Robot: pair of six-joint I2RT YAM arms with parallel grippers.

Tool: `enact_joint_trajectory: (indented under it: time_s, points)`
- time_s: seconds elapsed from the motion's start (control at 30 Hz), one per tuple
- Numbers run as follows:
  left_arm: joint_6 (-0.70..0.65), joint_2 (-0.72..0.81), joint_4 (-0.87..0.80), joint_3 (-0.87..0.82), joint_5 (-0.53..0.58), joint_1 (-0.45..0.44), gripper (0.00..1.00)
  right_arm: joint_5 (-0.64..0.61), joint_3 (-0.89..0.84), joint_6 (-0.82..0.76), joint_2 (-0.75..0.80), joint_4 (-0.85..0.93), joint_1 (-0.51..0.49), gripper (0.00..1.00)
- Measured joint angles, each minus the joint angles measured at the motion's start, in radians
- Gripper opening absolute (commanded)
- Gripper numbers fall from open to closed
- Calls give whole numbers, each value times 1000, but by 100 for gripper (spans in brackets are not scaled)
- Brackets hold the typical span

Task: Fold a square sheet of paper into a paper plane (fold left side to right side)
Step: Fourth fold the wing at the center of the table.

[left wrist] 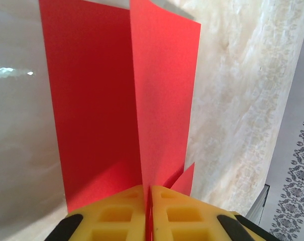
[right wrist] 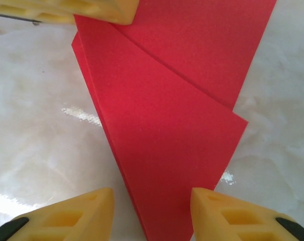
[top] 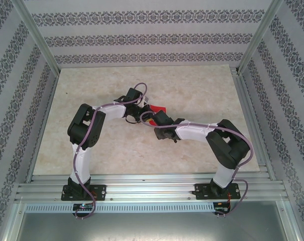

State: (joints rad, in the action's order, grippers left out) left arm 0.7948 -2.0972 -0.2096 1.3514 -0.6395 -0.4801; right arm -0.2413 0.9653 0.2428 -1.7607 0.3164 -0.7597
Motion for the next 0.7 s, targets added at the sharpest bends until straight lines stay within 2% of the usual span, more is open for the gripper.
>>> enact_joint_trajectory:
  time_s: [0.47, 0.7]
  points:
    - [1, 1, 0, 15, 0, 0, 13, -46, 24, -10, -46, 1, 0, 31]
    - [0, 1, -3, 19, 0, 0, 19, -38, 25, -5, -47, -2, 5, 17]
